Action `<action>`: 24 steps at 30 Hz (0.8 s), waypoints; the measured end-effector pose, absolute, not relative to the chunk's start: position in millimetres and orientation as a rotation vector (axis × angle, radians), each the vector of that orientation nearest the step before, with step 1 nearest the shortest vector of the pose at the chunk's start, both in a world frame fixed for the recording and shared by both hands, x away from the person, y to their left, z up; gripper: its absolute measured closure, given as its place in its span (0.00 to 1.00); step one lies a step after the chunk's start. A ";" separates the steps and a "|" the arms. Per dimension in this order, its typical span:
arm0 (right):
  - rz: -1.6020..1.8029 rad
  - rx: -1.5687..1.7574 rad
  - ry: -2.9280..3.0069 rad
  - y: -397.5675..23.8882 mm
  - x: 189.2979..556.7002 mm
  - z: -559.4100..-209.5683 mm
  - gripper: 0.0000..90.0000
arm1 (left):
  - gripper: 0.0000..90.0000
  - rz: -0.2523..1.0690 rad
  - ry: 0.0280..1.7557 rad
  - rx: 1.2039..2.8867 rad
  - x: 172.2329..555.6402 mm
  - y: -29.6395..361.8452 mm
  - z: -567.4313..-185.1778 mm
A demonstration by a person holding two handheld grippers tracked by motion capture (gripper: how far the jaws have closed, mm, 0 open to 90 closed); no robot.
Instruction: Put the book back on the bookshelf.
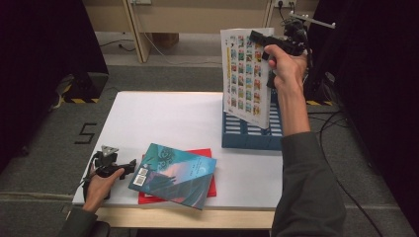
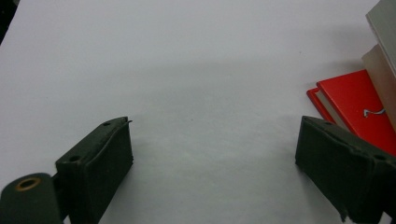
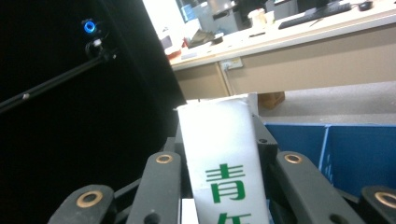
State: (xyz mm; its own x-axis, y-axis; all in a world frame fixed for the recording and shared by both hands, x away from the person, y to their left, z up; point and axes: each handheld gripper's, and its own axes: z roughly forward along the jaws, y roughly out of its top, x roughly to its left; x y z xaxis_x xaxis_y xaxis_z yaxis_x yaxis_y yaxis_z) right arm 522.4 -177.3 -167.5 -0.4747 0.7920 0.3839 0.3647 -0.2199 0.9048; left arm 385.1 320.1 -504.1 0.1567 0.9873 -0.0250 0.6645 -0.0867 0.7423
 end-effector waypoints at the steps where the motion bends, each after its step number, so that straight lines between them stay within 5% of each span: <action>1: 1.742 1.367 1.701 -177.3 522.4 -167.5 0.80 | 0.11 0.668 1.571 1.821 385.1 320.3 -504.0; 24: 1.672 1.505 1.576 -183.2 572.4 -179.5 0.79 | 0.11 0.670 1.573 1.823 385.3 320.0 -504.1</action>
